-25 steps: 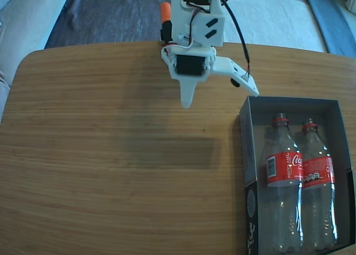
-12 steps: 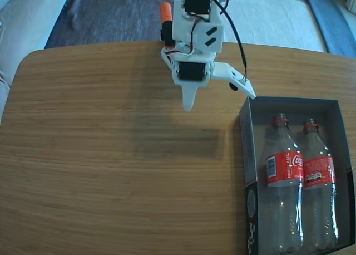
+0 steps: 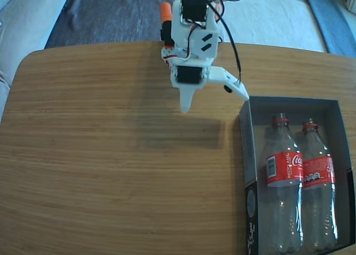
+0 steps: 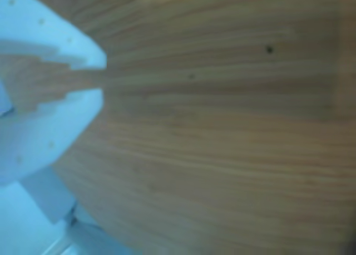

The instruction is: Grasp the bottles and put them in the box.

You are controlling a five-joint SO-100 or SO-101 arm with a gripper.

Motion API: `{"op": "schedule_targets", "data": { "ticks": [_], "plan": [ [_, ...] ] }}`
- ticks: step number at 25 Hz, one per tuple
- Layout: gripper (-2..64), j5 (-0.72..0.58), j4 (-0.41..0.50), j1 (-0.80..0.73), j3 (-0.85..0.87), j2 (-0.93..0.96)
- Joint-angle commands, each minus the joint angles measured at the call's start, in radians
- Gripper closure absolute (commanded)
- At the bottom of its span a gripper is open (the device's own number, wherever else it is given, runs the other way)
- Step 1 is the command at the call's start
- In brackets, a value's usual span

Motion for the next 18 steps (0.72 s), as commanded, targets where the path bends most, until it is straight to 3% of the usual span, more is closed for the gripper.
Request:
{"op": "schedule_targets", "data": {
  "ticks": [1,18],
  "plan": [
    [61.9,-0.015,0.003,0.003,-0.005,0.041],
    [61.9,-0.014,0.005,0.048,-0.002,0.057]
  ]
}}
